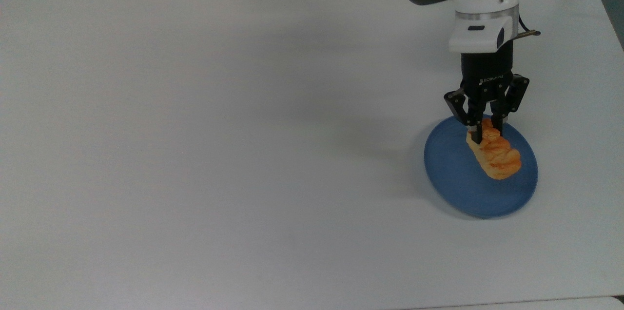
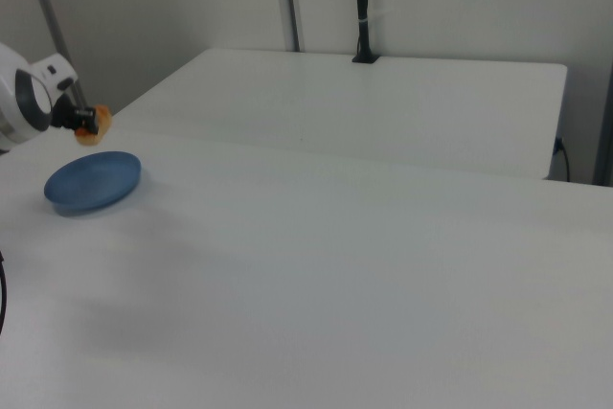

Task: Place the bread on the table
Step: 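Lift the bread roll off the plate and carry it away from the plate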

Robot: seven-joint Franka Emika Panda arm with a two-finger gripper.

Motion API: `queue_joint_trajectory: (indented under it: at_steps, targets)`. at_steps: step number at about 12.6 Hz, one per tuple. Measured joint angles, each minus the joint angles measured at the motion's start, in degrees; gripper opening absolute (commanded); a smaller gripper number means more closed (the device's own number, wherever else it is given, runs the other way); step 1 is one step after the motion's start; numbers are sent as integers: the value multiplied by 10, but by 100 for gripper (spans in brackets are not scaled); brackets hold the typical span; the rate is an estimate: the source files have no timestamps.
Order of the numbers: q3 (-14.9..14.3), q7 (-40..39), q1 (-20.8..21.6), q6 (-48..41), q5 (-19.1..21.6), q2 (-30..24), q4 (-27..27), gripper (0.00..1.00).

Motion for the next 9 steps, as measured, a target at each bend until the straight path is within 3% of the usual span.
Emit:
queue_joint_trajectory:
  at_steps: [5,9]
  targets:
    - [-1,-18,-69,-120,74,-99,-11,35]
    - [-5,-198,-133,-250,199,-138,-15,35]
